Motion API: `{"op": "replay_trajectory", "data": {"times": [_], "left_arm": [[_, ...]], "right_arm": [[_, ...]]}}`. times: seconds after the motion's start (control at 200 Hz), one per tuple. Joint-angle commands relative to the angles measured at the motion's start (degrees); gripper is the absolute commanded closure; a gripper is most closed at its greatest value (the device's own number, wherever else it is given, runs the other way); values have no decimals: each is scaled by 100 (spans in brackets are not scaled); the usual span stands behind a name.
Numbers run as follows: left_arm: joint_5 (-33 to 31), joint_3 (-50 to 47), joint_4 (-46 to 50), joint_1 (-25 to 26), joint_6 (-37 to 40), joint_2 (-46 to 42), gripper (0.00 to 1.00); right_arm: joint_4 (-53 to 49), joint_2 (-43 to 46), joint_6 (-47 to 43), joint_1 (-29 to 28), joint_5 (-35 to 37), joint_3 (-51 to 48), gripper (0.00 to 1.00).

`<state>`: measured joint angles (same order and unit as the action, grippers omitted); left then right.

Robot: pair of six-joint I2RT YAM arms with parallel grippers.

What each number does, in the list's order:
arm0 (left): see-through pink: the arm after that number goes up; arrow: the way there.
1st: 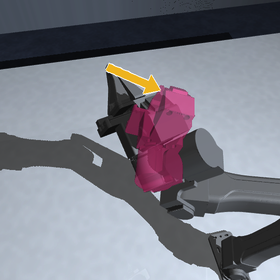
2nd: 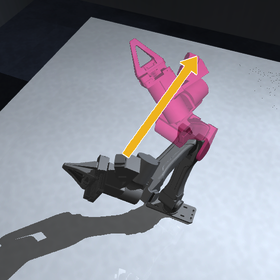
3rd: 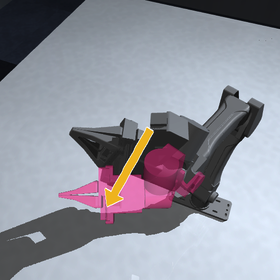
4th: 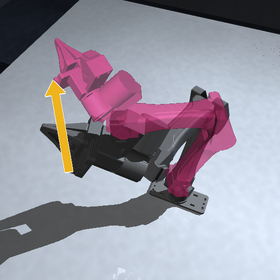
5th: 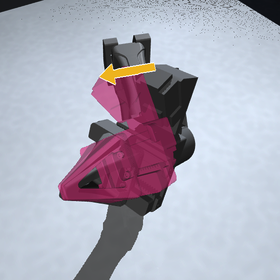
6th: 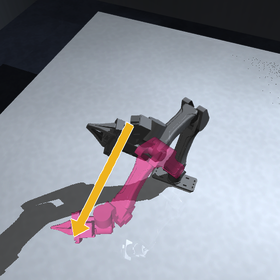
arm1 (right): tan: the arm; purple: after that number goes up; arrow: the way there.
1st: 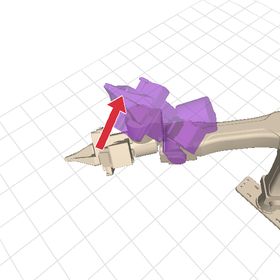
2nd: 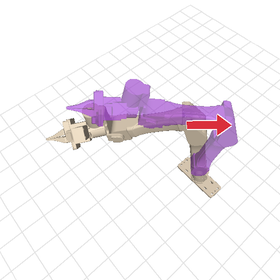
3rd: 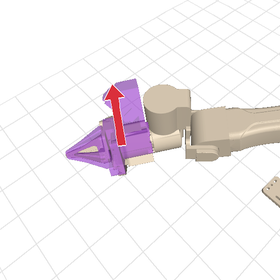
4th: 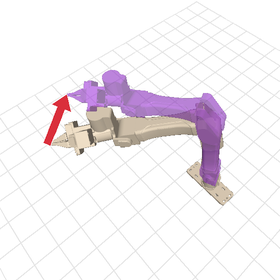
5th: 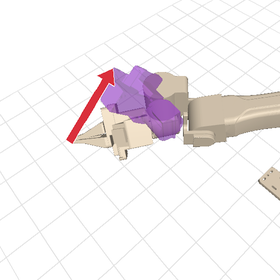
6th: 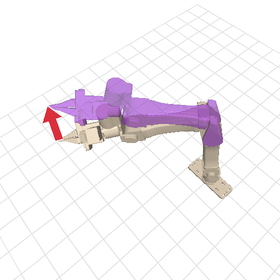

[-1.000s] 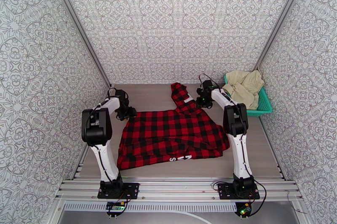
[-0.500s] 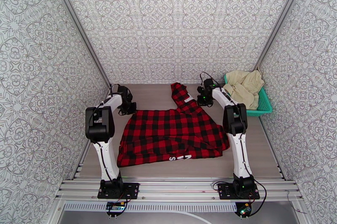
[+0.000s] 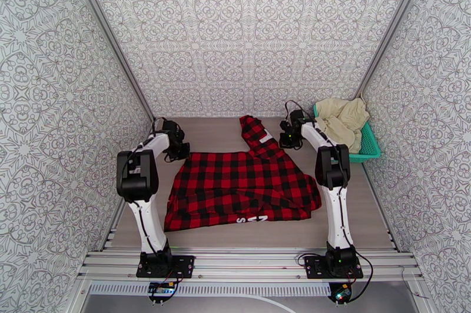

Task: Fold and stack the mixed laundry pile

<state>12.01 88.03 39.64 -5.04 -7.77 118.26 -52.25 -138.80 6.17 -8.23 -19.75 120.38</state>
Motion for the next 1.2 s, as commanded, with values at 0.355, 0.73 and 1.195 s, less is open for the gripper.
{"op": "replay_trajectory", "data": {"times": [0.355,0.73,1.195], "left_arm": [[187,-939,-729,-94,96,-1026,100],[372,-1862,-1217,-124,-1,-2004,100],[254,-3090,-1480,-128,-340,-3269,100]], "right_arm": [[379,816,228,49,-218,-780,94],[684,1788,593,70,-273,-1779,93],[1317,3298,941,69,-211,-3711,92]]}}
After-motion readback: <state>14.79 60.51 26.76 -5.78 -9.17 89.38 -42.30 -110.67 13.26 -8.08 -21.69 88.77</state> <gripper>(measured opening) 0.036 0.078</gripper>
